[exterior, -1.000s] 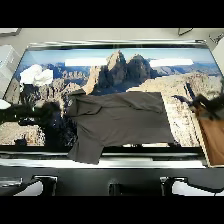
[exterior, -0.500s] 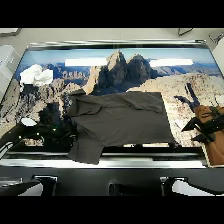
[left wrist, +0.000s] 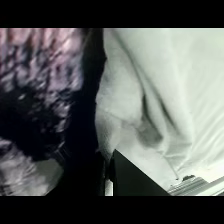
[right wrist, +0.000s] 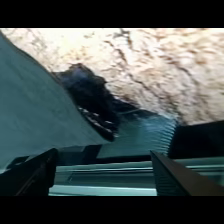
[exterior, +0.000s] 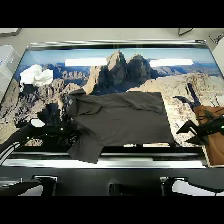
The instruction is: Fold the clothes and pants, and hang the long-sleeved shirts on hangers.
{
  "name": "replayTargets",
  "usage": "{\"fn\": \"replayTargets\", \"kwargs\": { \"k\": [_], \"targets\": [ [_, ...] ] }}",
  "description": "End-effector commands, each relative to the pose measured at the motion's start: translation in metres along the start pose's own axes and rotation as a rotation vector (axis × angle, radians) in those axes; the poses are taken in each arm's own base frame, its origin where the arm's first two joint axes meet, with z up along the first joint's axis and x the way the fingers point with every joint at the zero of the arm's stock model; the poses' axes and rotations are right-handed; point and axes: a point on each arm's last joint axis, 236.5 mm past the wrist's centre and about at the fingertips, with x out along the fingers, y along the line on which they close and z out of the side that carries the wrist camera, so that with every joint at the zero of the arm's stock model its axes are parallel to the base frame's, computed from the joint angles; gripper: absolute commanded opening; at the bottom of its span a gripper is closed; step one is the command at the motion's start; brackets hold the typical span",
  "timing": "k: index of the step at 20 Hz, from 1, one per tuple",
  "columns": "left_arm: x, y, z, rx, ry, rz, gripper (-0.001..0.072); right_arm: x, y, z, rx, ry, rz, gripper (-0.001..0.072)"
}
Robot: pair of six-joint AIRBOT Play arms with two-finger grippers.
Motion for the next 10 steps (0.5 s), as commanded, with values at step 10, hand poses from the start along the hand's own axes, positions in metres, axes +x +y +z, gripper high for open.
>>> {"fn": "replayTargets", "kwargs": {
  "k": [10],
  "targets": [
    [-0.027, -0.029, 0.010, 0.081, -0.100, -0.046, 0.0035, 0.063, 0.054, -0.004, -0.106, 0.037, 0.019, 0.0475]
  ]
}}
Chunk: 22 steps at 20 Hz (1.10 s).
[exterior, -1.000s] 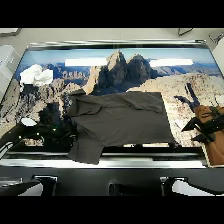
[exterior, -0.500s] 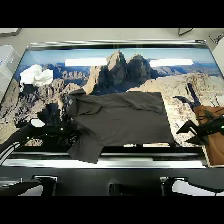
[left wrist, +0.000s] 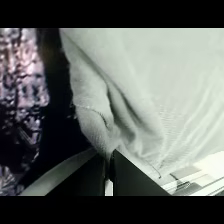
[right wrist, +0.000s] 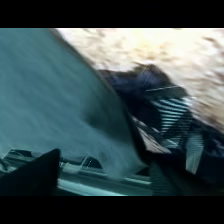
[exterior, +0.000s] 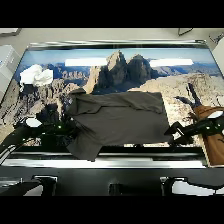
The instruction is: Fold the clothes and pants, and hang the long-sleeved shirts on hangers.
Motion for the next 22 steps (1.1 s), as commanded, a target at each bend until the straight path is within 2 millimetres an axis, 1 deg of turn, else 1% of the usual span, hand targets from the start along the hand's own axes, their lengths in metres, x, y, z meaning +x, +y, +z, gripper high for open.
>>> {"fn": "replayTargets", "kwargs": {
  "k": [1, 2, 3, 4, 5, 6, 7, 8, 9, 10, 11, 12, 13, 14, 15, 16, 17, 18, 19, 21, 22],
  "targets": [
    [-0.009, -0.009, 0.003, 0.024, -0.030, -0.014, 0.0035, 0.018, 0.020, 0.008, -0.049, -0.030, -0.047, 0.0284],
    [-0.011, -0.011, 0.004, 0.032, -0.039, -0.018, 0.0035, 0.020, 0.026, 0.003, -0.066, -0.012, -0.047, 0.0079],
    [-0.015, -0.015, 0.006, 0.042, -0.051, -0.023, 0.0035, 0.018, 0.034, -0.001, -0.092, 0.007, -0.044, 0.0046],
    [-0.021, -0.022, 0.013, 0.068, -0.075, -0.031, 0.0034, 0.009, 0.046, -0.001, -0.144, 0.002, -0.031, 0.0045],
    [-0.033, -0.037, 0.023, 0.127, -0.117, -0.049, 0.0034, -0.007, 0.063, 0.004, -0.182, -0.031, 0.000, 0.0045],
    [-0.056, -0.065, 0.041, 0.227, -0.192, -0.079, 0.0033, -0.035, 0.093, 0.011, -0.242, -0.105, 0.056, 0.0044],
    [-0.087, -0.098, 0.060, 0.329, -0.288, -0.108, 0.0033, -0.074, 0.129, 0.019, -0.338, -0.218, 0.108, 0.0044],
    [-0.131, -0.135, 0.079, 0.428, -0.411, -0.128, 0.0033, -0.125, 0.169, 0.024, -0.443, -0.379, 0.154, 0.0044],
    [-0.191, -0.180, 0.097, 0.529, -0.568, -0.155, 0.0033, -0.195, 0.211, 0.024, -0.552, -0.606, 0.174, 0.0045],
    [-0.263, -0.227, 0.104, 0.616, -0.747, -0.196, 0.0033, -0.268, 0.246, 0.013, -0.645, -0.854, 0.175, 0.0045],
    [-0.333, -0.267, 0.100, 0.694, -0.916, -0.233, 0.0034, -0.351, 0.277, -0.016, -0.729, -1.136, 0.168, 0.0046],
    [-0.406, -0.306, 0.080, 0.779, -1.091, -0.268, 0.0034, -0.421, 0.299, -0.058, -0.793, -1.388, 0.166, 0.0046],
    [-0.461, -0.334, 0.054, 0.851, -1.229, -0.295, 0.0035, -0.478, 0.314, -0.114, -0.854, -1.610, 0.174, 0.0046],
    [-0.504, -0.355, 0.023, 0.912, -1.334, -0.326, 0.0035, -0.512, 0.321, -0.165, -0.889, -1.759, 0.203, 0.0046],
    [-0.529, -0.369, -0.004, 0.957, -1.391, -0.354, 0.0035, -0.530, 0.322, -0.212, -0.909, -1.862, 0.243, 0.0046],
    [-0.544, -0.378, -0.030, 0.992, -1.421, -0.388, 0.0034, -0.535, 0.320, -0.243, -0.925, -1.905, 0.263, 0.0046],
    [-0.553, -0.384, -0.048, 1.009, -1.443, -0.425, 0.0034, -0.533, 0.319, -0.267, -0.947, -1.925, 0.264, 0.0046],
    [-0.562, -0.386, -0.058, 1.014, -1.473, -0.446, 0.0034, -0.533, 0.317, -0.281, -0.960, -1.940, 0.266, 0.0046],
    [-0.572, -0.387, -0.064, 1.010, -1.510, -0.462, 0.0034, -0.535, 0.317, -0.291, -0.966, -1.962, 0.272, 0.0046],
    [-0.592, -0.388, -0.068, 0.986, -1.593, -0.488, 0.0034, -0.543, 0.317, -0.299, -0.963, -2.005, 0.289, 0.0046],
    [-0.598, -0.387, -0.066, 0.975, -1.618, -0.492, 0.0034, -0.546, 0.317, -0.296, -0.957, -2.012, 0.289, 0.0046]
  ]
}}
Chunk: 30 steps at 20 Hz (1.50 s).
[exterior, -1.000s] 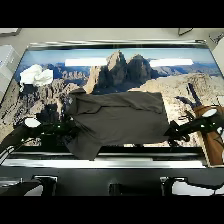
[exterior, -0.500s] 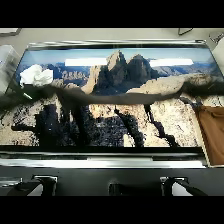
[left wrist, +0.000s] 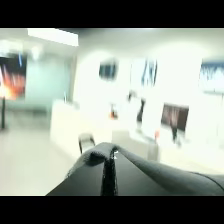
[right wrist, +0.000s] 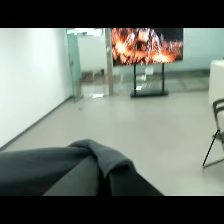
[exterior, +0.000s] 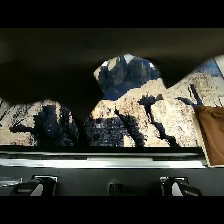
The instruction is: Fold the clothes and pants, and hang the long-sleeved shirts on hangers.
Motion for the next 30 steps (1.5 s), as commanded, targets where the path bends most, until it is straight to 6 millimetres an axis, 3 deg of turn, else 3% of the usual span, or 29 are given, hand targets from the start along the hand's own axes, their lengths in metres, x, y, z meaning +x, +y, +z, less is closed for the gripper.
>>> {"fn": "replayTargets", "kwargs": {
  "k": [1, 3, 4, 5, 7, 9, 12, 13, 15, 18, 20, 22, 25, 26, 27, 28, 29, 30],
  "targets": [
    [-0.011, -0.004, 0.041, 0.032, -0.135, 0.023, 0.0034, -0.014, 0.005, 0.029, -0.017, -0.100, -0.011, 0.0046],
    [0.001, 0.013, 0.017, 0.070, -0.058, 0.060, 0.0034, 0.003, -0.007, 0.002, -0.018, -0.002, -0.024, 0.0046],
    [0.011, 0.026, -0.009, 0.083, 0.030, 0.077, 0.0034, 0.015, -0.015, -0.028, -0.016, 0.102, -0.030, 0.0046],
    [0.020, 0.039, -0.039, 0.076, 0.123, 0.085, 0.0034, 0.027, -0.025, -0.071, -0.001, 0.257, -0.026, 0.0046],
    [0.037, 0.074, -0.122, 0.044, 0.346, 0.103, 0.0034, 0.044, -0.044, -0.172, 0.072, 0.591, -0.002, 0.0046],
    [0.042, 0.115, -0.227, -0.004, 0.578, 0.115, 0.0034, 0.060, -0.071, -0.271, 0.172, 0.855, -0.004, 0.0046],
    [0.033, 0.178, -0.384, -0.091, 0.801, 0.193, 0.0035, 0.101, -0.126, -0.401, 0.326, 0.995, -0.093, 0.0046],
    [0.029, 0.201, -0.429, -0.102, 0.836, 0.243, 0.0035, 0.115, -0.142, -0.434, 0.412, 0.998, -0.151, 0.0046],
    [0.017, 0.230, -0.500, -0.174, 0.917, 0.315, 0.0035, 0.126, -0.154, -0.494, 0.671, 1.041, -0.263, 0.0046],
    [-0.005, 0.241, -0.576, -0.434, 1.019, 0.423, 0.0035, 0.115, -0.134, -0.560, 0.879, 1.195, -0.265, 0.0047],
    [-0.018, 0.229, -0.614, -0.534, 1.096, 0.421, 0.0036, 0.102, -0.121, -0.591, 0.874, 1.300, -0.233, 0.0047],
    [-0.027, 0.213, -0.637, -0.579, 1.163, 0.396, 0.0036, 0.095, -0.113, -0.608, 0.846, 1.355, -0.212, 0.0047],
    [-0.026, 0.205, -0.638, -0.608, 1.177, 0.391, 0.0039, 0.098, -0.113, -0.608, 0.825, 1.348, -0.213, 0.0047],
    [-0.026, 0.207, -0.630, -0.619, 1.183, 0.381, 0.0084, 0.098, -0.115, -0.601, 0.820, 1.343, -0.211, 0.0049],
    [-0.028, 0.211, -0.619, -0.637, 1.203, 0.362, 0.0241, 0.097, -0.124, -0.591, 0.806, 1.341, -0.218, 0.0103],
    [-0.035, 0.217, -0.606, -0.658, 1.242, 0.342, 0.0468, 0.090, -0.137, -0.578, 0.787, 1.351, -0.232, 0.0291],
    [-0.051, 0.224, -0.593, -0.675, 1.298, 0.331, 0.0519, 0.078, -0.152, -0.567, 0.769, 1.373, -0.256, 0.0498],
    [-0.073, 0.232, -0.583, -0.714, 1.365, 0.348, 0.0519, 0.057, -0.169, -0.559, 0.753, 1.417, -0.297, 0.0589]
  ]
}}
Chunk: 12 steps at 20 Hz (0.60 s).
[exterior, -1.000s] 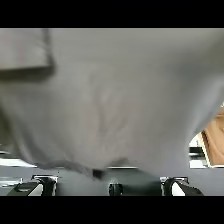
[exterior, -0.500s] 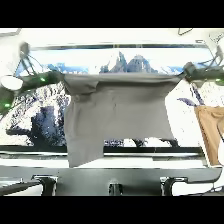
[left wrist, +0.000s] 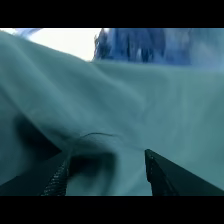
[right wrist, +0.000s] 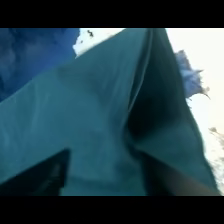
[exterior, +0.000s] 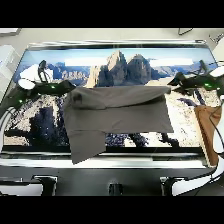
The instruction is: Fold the clothes and pants, and hang the long-sleeved shirts on hangers.
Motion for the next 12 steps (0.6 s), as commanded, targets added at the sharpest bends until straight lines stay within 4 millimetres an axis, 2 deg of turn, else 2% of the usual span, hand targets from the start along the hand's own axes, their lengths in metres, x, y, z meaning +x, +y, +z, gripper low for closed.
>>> {"fn": "replayTargets", "kwargs": {
  "k": [1, 3, 4, 5, 8, 10, 12],
  "targets": [
    [-0.049, 0.042, -0.041, -0.131, 0.259, 0.035, 0.0520, -0.050, -0.060, -0.022, 0.035, 0.110, -0.157, 0.0588],
    [-0.078, 0.089, -0.098, -0.313, 0.468, 0.176, 0.0527, -0.070, -0.111, -0.061, 0.091, 0.276, -0.316, 0.0588],
    [-0.088, 0.103, -0.129, -0.336, 0.567, 0.211, 0.0527, -0.076, -0.130, -0.079, 0.100, 0.348, -0.374, 0.0588],
    [-0.090, 0.108, -0.154, -0.350, 0.624, 0.214, 0.0527, -0.079, -0.143, -0.096, 0.105, 0.407, -0.423, 0.0587],
    [-0.069, 0.103, -0.211, -0.376, 0.661, 0.150, 0.0525, -0.070, -0.146, -0.116, 0.108, 0.441, -0.406, 0.0573],
    [-0.051, 0.093, -0.231, -0.414, 0.636, 0.080, 0.0522, -0.065, -0.144, -0.120, 0.114, 0.442, -0.387, 0.0570],
    [-0.036, 0.087, -0.235, -0.445, 0.591, 0.039, 0.0504, -0.065, -0.142, -0.121, 0.113, 0.444, -0.378, 0.0563]
  ]
}}
